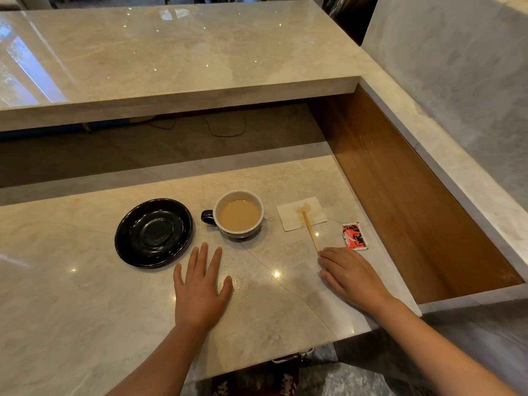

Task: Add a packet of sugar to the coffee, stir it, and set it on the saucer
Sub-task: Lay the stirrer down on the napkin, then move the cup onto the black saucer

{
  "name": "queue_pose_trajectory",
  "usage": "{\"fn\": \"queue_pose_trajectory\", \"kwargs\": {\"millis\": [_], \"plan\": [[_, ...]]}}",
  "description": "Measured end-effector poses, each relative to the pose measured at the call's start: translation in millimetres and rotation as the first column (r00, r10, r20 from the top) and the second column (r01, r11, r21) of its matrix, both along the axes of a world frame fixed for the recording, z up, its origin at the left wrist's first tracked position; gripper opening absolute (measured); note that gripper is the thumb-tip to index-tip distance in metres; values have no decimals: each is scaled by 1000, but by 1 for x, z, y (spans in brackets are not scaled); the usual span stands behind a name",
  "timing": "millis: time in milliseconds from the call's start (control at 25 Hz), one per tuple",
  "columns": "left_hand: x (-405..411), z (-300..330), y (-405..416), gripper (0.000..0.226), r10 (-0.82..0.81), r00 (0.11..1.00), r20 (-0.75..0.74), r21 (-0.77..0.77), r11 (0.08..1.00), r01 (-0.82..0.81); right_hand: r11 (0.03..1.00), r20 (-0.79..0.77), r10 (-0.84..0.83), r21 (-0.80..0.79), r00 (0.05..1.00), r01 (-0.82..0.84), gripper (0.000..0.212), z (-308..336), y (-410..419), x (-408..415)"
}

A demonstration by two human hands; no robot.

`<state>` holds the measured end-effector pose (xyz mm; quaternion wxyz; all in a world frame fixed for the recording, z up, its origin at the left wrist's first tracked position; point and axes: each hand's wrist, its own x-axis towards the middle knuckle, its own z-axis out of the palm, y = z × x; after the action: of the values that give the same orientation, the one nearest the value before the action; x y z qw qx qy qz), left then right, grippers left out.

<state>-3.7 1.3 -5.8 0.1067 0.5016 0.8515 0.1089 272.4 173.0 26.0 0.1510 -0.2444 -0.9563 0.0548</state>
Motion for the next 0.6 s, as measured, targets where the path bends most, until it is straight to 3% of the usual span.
{"fn": "queue_pose_trajectory", "kwargs": {"millis": [200, 440, 600], "plan": [[1, 2, 0, 63, -1, 1000, 14, 3, 1000, 1, 998, -15, -41, -54, 999, 40, 22, 8, -1, -6], [0, 3, 0, 64, -9, 1000, 24, 7, 1000, 9, 992, -170, -113, -81, 979, 100, 30, 36, 2, -59], [0, 1, -1, 64, -4, 1000, 6, -7, 1000, 4, 964, -4, -142, -229, 990, 137, 59, 64, 1, -131]]}}
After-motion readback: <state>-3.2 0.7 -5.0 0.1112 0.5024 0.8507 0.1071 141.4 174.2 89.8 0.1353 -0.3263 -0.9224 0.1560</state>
